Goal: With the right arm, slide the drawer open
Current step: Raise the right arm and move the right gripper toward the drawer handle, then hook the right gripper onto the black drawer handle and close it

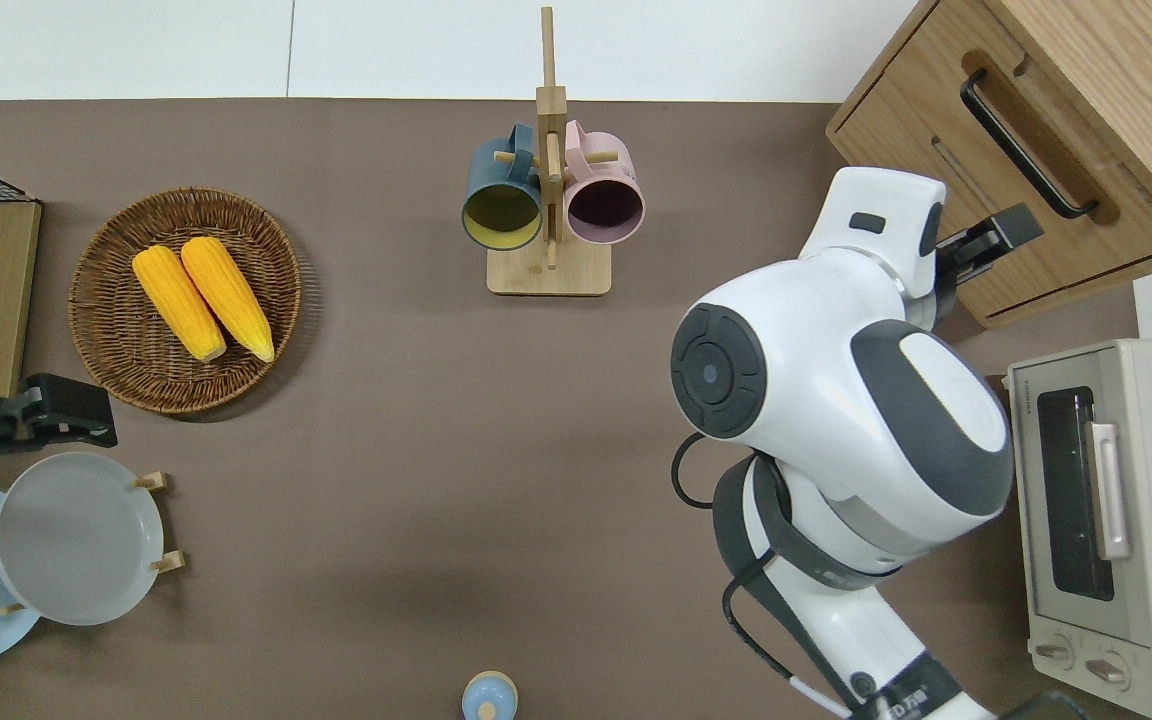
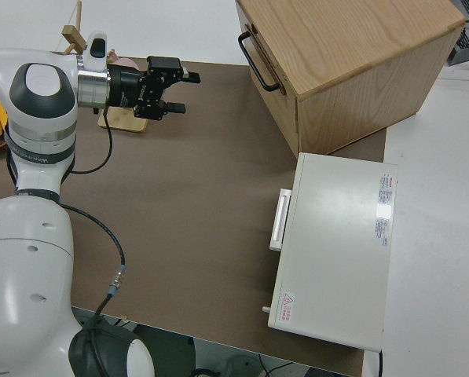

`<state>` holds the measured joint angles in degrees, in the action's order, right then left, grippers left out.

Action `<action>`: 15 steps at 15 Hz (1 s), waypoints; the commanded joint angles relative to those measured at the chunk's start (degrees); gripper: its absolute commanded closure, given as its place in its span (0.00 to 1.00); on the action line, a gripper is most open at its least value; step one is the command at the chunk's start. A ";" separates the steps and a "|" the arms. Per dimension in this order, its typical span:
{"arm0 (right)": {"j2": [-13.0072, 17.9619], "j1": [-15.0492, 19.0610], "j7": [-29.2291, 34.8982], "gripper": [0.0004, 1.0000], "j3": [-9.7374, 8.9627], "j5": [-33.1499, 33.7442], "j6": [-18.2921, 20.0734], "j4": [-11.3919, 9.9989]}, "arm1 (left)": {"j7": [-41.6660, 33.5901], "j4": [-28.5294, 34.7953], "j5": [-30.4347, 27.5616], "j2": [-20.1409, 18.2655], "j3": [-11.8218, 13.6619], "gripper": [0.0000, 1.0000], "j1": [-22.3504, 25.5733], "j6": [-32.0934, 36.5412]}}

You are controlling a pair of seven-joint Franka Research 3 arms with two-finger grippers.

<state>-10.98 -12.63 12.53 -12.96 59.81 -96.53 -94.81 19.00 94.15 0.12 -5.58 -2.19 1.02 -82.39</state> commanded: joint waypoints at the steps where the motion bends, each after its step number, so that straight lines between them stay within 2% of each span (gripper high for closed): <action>1: -3.34 -3.36 7.67 0.01 2.94 8.11 0.64 -0.03 | -0.54 -0.02 -0.30 -0.48 0.35 0.01 -0.23 0.12; 4: -5.10 -3.89 11.29 0.01 2.94 14.88 0.64 -0.82 | -0.54 -0.02 -0.30 -0.48 0.35 0.01 -0.23 0.12; 7: -6.24 -4.77 11.73 0.01 3.99 17.79 0.55 -0.91 | -0.54 -0.02 -0.30 -0.48 0.35 0.01 -0.23 0.12; 10: -8.61 -5.56 16.29 0.01 4.79 20.77 0.55 -0.99 | -0.54 -0.02 -0.30 -0.48 0.35 0.01 -0.23 0.12; 15: -10.46 -5.39 16.13 0.01 5.84 25.78 -0.15 -1.70 | -0.54 -0.02 -0.30 -0.48 0.35 0.01 -0.23 0.12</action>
<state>-20.43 -17.75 27.08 -8.06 81.60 -96.53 -95.55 19.00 94.15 0.12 -5.58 -2.19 1.02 -82.39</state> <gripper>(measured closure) 0.009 0.004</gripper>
